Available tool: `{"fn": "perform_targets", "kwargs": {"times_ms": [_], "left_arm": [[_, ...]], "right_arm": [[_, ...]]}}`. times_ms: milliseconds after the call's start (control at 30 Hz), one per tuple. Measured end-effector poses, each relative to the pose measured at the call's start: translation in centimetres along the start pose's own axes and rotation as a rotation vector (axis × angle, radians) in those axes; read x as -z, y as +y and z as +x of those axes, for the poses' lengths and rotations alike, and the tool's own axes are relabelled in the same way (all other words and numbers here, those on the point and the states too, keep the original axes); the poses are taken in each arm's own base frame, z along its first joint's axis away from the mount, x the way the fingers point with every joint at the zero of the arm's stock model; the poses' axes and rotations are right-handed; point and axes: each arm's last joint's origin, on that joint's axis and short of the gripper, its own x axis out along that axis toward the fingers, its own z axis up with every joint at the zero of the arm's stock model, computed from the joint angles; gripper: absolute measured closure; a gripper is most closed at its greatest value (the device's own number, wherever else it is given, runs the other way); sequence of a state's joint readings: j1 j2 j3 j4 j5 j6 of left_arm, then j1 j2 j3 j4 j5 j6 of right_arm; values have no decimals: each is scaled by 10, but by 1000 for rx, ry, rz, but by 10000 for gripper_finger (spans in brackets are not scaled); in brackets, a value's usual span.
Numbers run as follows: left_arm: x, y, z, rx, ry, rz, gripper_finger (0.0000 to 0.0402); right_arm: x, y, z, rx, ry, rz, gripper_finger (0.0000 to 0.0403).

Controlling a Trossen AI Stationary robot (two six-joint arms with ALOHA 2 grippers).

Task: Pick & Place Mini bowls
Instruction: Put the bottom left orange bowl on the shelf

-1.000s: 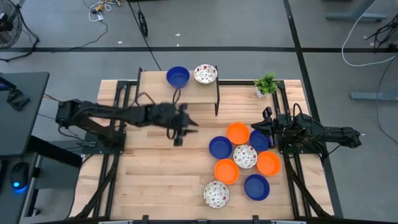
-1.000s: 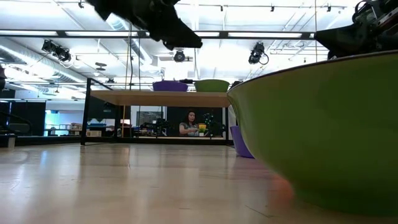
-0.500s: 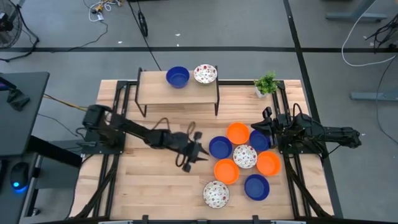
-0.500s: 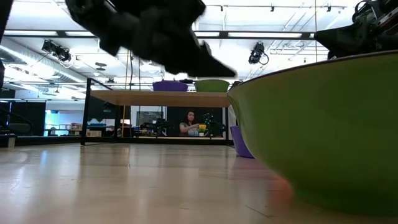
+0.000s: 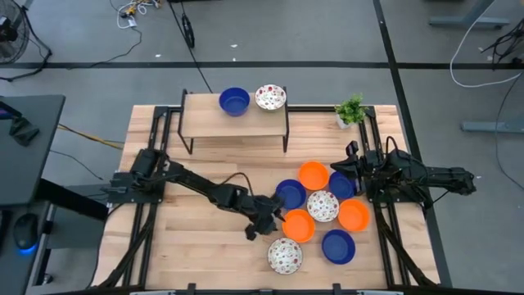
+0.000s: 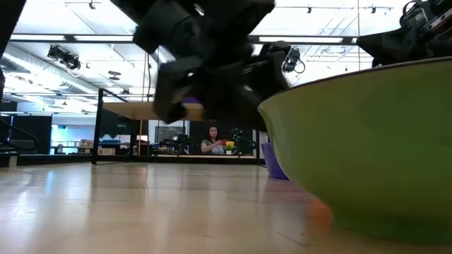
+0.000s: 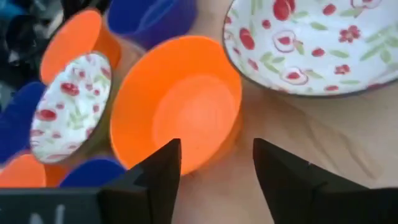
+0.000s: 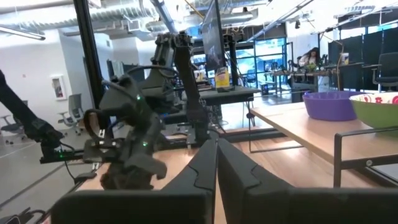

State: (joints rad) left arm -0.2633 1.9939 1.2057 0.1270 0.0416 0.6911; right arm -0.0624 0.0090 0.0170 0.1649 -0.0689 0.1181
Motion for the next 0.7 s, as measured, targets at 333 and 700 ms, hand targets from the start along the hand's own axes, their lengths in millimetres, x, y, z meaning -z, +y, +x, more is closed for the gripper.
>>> {"fn": "perform_targets", "kwargs": {"times_ms": [333,700], "left_arm": [[8,-1,10,24,-11,206,213],[20,5,22,1,-44,251,225]], "right_arm": [[0,0,0,0,-3,0,385],[0,0,0,0,-2,0,385]]}}
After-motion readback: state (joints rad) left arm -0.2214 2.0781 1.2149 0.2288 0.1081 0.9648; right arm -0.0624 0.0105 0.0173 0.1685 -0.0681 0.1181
